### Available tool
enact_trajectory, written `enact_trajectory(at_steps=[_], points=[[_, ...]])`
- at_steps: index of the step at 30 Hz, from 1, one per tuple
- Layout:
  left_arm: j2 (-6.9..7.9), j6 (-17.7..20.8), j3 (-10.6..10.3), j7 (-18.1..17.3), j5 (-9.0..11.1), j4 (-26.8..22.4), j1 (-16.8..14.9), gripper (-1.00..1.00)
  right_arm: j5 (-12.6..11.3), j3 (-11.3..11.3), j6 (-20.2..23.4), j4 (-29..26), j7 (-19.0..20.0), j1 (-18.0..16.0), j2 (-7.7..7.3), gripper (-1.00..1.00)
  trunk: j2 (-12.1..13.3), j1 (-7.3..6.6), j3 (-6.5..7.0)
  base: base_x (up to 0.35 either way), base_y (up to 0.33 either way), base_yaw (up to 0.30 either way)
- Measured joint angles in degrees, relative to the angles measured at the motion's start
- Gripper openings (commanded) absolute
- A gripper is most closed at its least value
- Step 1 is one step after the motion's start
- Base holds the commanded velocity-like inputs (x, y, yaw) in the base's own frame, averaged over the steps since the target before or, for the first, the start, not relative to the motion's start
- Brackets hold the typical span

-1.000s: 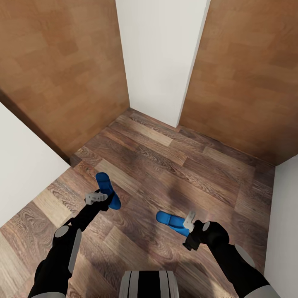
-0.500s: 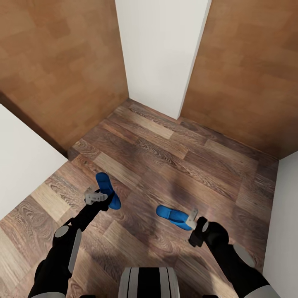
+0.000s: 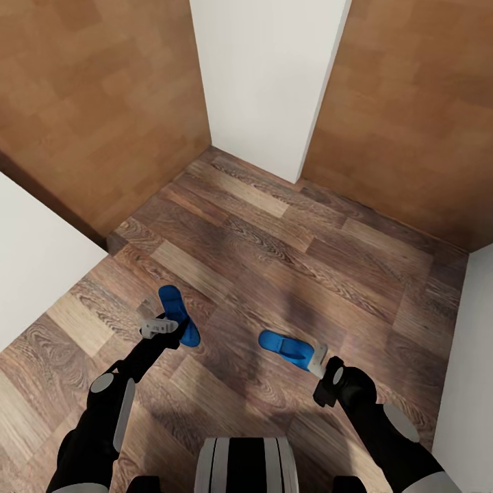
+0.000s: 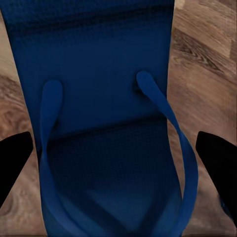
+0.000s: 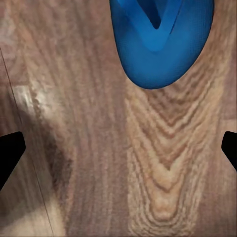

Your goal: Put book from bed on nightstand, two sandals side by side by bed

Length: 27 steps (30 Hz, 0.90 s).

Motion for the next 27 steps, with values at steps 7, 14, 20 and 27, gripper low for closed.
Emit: enact_trajectory(at_steps=[7,14,20,27], points=[[0.0,0.0,-0.04,0.01,0.05,0.11,0.0,-1.0,5.63,-0.03,-0.02,-2.28,-0.04,0.0,-0.05,1.0,-0.06,0.1,-0.89,0.0,0.0,0.0],[0.0,0.0,0.03,-0.02,0.06,0.13,0.0,-1.0,7.21,-0.09,-0.02,-2.51,-0.04,0.0,-0.15,1.0,-0.06,0.1,-0.89,0.0,0.0,0.0],[0.0,0.0,0.02,-0.02,0.06,0.14,0.0,-1.0,7.26,-0.1,-0.01,-2.52,-0.04,0.0,-0.16,1.0,-0.06,0.1,-0.89,0.0,0.0,0.0],[0.0,0.01,0.01,0.0,0.04,0.13,0.0,-1.0,7.27,-0.09,-0.02,-2.48,-0.04,0.0,-0.16,1.0,-0.06,0.08,-0.89,0.084,0.046,0.0]])
